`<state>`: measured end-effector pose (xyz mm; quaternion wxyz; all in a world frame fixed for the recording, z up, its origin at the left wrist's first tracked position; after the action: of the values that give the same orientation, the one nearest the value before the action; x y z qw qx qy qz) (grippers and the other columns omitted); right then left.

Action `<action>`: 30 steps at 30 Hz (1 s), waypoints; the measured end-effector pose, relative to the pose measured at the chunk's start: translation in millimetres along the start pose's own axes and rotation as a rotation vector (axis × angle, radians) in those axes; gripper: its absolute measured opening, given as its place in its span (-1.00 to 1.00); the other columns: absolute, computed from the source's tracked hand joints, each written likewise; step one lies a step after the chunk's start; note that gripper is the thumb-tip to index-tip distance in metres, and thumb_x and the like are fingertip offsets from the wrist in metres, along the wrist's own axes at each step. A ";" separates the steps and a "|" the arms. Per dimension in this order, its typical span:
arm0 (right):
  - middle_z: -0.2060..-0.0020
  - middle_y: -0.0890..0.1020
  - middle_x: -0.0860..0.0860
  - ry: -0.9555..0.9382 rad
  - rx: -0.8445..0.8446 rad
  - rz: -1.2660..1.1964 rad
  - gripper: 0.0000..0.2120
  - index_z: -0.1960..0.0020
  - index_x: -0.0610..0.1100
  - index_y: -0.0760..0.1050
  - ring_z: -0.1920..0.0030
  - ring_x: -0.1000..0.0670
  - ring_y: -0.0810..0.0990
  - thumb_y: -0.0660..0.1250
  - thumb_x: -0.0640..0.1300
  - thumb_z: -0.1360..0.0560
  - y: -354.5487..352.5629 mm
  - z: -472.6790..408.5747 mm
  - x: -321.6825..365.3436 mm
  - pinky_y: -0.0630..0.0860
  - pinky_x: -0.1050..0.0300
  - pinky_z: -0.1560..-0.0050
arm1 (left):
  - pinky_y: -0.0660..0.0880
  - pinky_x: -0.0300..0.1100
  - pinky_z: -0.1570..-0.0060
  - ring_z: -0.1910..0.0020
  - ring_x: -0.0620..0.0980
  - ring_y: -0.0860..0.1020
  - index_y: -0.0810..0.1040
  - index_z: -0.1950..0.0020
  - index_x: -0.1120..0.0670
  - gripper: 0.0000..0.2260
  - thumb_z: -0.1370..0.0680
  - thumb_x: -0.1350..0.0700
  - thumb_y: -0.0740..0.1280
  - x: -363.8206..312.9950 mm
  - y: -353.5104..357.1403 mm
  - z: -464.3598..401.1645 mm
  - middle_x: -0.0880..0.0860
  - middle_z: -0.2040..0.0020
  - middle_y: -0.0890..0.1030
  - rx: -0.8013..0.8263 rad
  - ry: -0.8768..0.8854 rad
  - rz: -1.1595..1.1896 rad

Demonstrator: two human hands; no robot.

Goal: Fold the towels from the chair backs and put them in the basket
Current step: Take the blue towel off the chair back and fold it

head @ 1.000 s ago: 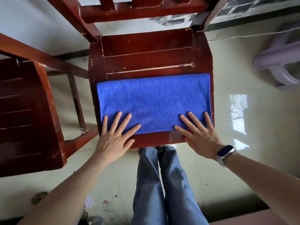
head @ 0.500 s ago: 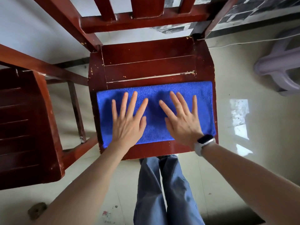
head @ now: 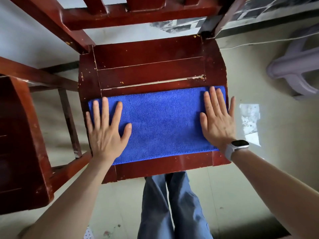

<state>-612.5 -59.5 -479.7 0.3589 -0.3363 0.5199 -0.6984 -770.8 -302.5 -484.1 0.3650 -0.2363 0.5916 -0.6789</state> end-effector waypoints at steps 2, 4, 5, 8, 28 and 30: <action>-0.47 0.06 -0.09 0.053 0.043 -0.033 -0.46 -0.47 -0.18 -0.06 -0.46 -0.02 -0.04 -0.10 0.00 -0.54 4.7 7.6 -8.9 -0.11 -0.25 -0.42 | 0.09 0.25 -0.37 -0.48 0.25 0.06 0.16 -0.48 0.02 -0.45 -0.52 -0.14 0.06 -0.5 0.3 -0.2 0.22 -0.50 0.12 0.013 0.001 -0.004; -0.46 -0.07 -0.02 0.087 0.071 -0.075 -0.48 -0.45 -0.15 -0.16 -0.46 0.02 -0.11 -0.14 0.00 -0.55 6.2 12.7 -12.2 -0.19 -0.19 -0.43 | 0.08 0.26 -0.37 -0.48 0.26 0.06 0.15 -0.48 0.02 -0.45 -0.52 -0.14 0.06 -0.4 0.6 -0.4 0.22 -0.50 0.12 0.027 -0.010 -0.009; -0.46 -0.06 -0.02 0.101 0.069 -0.111 -0.49 -0.46 -0.16 -0.13 -0.47 0.02 -0.10 -0.11 -0.04 -0.57 4.6 14.7 -13.1 -0.19 -0.18 -0.44 | 0.07 0.27 -0.37 -0.48 0.26 0.06 0.14 -0.48 0.02 -0.44 -0.52 -0.15 0.05 -0.6 0.5 -0.2 0.22 -0.50 0.12 0.034 -0.017 -0.014; -0.43 0.26 -0.17 0.201 -0.055 -0.271 -0.56 -0.43 -0.24 0.21 -0.45 -0.14 0.21 0.11 -0.21 -0.56 -13.2 23.2 -22.5 0.04 -0.18 -0.43 | 0.00 0.28 -0.38 -0.49 0.25 0.03 0.10 -0.49 0.01 -0.44 -0.53 -0.16 0.04 -2.6 -0.1 1.6 0.21 -0.51 0.09 0.061 -0.040 -0.042; 0.45 0.31 -0.07 0.732 0.287 -0.832 -0.83 0.35 -0.17 0.32 0.40 -0.06 0.28 0.23 -0.27 -0.41 -14.0 26.3 -46.7 0.23 0.16 0.42 | 0.23 0.30 -0.28 -0.42 0.28 0.23 0.36 -0.38 0.12 -0.49 -0.45 -0.01 0.24 -22.0 -18.5 61.0 0.28 -0.42 0.28 0.196 -0.121 0.063; 0.35 0.49 -0.06 0.703 0.301 -1.028 -0.94 0.17 -0.15 0.46 0.35 -0.04 0.46 0.27 -0.27 -0.46 -27.3 27.0 -37.9 0.39 0.19 0.39 | 0.30 0.28 -0.24 -0.41 0.29 0.25 0.42 -0.34 0.16 -0.53 -0.45 0.07 0.35 -25.6 -22.8 64.6 0.29 -0.41 0.31 0.187 -0.108 0.147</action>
<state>-574.3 -34.9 -450.6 -0.1702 -0.2396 0.2753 -0.9153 -711.2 -322.7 -446.8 0.4657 -0.1934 0.5210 -0.6886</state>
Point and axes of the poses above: each hand's wrist, its own z-axis away from the middle knuckle, its own y-axis out of the palm, x = y × z, the point moved 9 cm from there along -z, towards the middle knuckle
